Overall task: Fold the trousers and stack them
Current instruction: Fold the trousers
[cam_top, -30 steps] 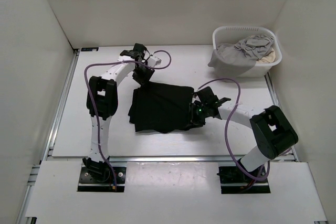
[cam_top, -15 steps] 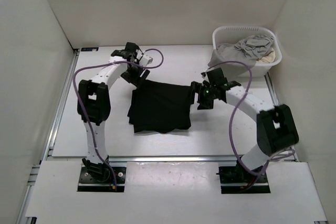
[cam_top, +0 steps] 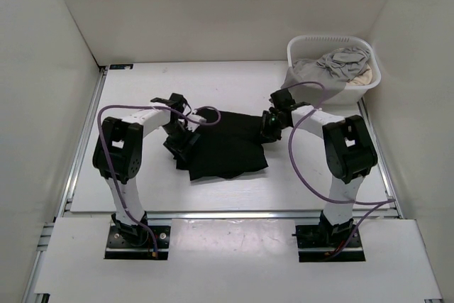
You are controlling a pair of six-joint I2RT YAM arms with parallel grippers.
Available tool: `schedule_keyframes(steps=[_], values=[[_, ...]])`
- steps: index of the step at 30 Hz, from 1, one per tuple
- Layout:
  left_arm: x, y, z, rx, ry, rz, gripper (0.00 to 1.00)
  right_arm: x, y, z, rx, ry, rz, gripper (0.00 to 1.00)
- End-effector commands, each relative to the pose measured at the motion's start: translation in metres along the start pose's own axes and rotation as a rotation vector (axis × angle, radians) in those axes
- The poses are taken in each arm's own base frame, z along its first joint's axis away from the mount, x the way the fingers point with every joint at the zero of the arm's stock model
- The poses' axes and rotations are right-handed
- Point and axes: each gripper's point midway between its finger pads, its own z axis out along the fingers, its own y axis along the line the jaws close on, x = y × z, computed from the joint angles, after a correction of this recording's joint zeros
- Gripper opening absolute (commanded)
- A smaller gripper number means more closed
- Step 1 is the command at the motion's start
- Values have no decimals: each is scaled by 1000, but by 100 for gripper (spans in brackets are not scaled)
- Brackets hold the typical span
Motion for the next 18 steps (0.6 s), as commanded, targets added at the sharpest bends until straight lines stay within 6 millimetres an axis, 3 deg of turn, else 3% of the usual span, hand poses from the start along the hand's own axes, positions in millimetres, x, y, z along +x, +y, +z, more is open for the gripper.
schedule_keyframes(steps=[1,3,6,11,15,16,18], values=[[-33,3,-4,3,-117,0,70,-19,3,-2,14,-30,-41,32],[-40,4,-9,-3,-136,6,70,-22,0,-20,58,-64,-64,42],[-49,14,-24,-69,-169,37,70,-26,-2,-56,115,-138,-100,47],[-55,5,-48,-54,-194,48,70,-29,0,-112,157,-289,-90,47],[-55,-9,-64,-15,-216,45,71,-15,9,-120,114,-306,-76,42],[-55,-9,-67,-18,-225,48,71,-14,17,-122,88,-313,-82,39],[-49,-3,-70,-49,-211,34,71,-10,15,-118,101,-307,-77,37]])
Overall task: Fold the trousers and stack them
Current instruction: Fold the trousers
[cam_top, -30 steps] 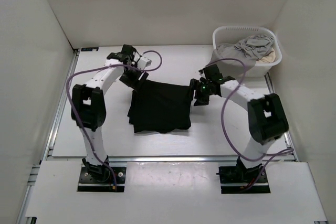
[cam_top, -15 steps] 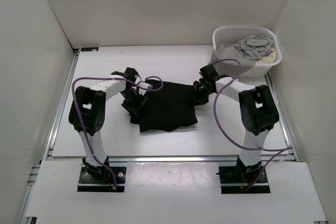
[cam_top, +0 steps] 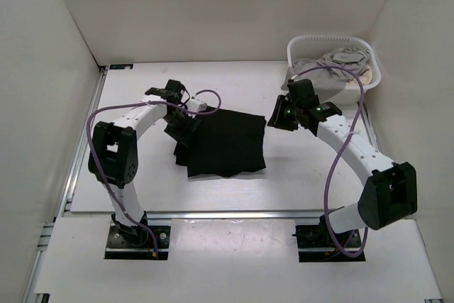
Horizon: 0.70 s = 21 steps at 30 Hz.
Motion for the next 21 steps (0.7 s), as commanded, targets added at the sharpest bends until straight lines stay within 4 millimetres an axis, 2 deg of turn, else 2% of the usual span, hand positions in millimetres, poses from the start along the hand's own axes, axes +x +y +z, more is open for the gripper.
schedule_keyframes(steps=[1,2,3,4,5,6,7,8,9,10,12,13,14,16,18,20,21], values=[[-7,2,-32,-29,-66,-7,71,25,-12,8,76,56,21,37],[-7,6,-39,-37,-76,-19,71,22,-13,2,84,38,20,37],[-5,14,-44,-65,-70,-44,71,9,-14,-5,106,-7,18,40],[-11,30,-59,-109,-110,-68,72,2,-16,-12,132,-35,17,45],[-14,40,-73,-151,-141,-93,72,0,-24,-26,180,-38,3,65],[-13,56,-87,-226,-156,-148,73,-6,-33,-34,237,-53,9,74],[-16,84,-110,-306,-216,-213,74,-24,-42,-51,284,-96,6,83],[-14,99,-128,-361,-257,-258,74,-20,-65,-65,394,-69,4,98],[-8,115,-141,-405,-281,-309,74,-23,-75,-75,426,-71,6,99],[12,143,-162,-474,-302,-427,76,-28,-91,-89,458,-77,14,99],[34,166,-186,-537,-344,-537,76,-25,-113,-107,516,-66,38,99],[47,176,-197,-568,-356,-587,76,-29,-131,-124,549,-95,87,99],[74,188,-202,-600,-342,-669,76,-29,-140,-133,569,-102,109,99],[91,191,-216,-647,-374,-704,76,-36,-158,-157,597,-158,171,99],[115,187,-215,-672,-355,-737,80,-37,-169,-168,604,-184,209,99],[125,184,-211,-676,-345,-744,80,-37,-170,-173,595,-190,203,99],[128,185,-216,-688,-355,-754,80,-38,-173,-175,602,-192,213,99]])
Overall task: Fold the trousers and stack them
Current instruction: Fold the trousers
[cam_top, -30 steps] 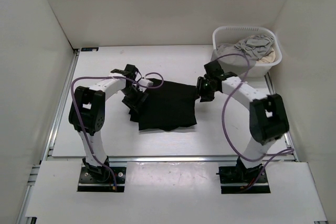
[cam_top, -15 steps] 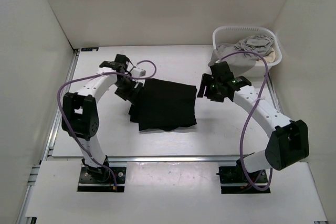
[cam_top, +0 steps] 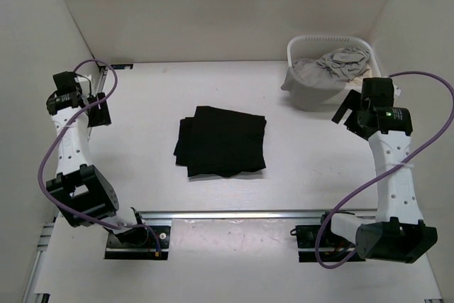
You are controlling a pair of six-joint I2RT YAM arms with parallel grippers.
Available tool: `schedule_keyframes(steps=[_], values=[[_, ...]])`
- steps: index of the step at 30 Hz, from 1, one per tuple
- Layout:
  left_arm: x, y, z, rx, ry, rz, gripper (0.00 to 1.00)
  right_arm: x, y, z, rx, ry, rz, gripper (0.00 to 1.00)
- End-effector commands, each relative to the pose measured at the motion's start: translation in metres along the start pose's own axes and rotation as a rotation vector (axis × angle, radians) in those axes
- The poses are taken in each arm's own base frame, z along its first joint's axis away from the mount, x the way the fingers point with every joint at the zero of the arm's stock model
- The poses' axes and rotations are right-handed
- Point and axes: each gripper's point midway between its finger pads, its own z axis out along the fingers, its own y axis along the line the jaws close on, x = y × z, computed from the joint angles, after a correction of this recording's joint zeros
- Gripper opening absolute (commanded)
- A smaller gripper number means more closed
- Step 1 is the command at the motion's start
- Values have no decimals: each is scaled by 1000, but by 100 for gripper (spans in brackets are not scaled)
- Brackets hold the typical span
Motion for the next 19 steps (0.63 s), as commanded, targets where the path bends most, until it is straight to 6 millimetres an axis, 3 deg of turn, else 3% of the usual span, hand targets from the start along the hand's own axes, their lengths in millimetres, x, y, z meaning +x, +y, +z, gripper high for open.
schedule_keyframes(steps=[1,12,19], values=[[11,4,-6,-17,0,-16,81,-4,-6,-15,-14,-4,-33,99],[3,10,-17,-30,-38,-25,81,0,-12,-27,-21,-22,-47,99],[2,4,-17,1,-44,-24,81,9,-9,-24,-51,-6,-66,99]])
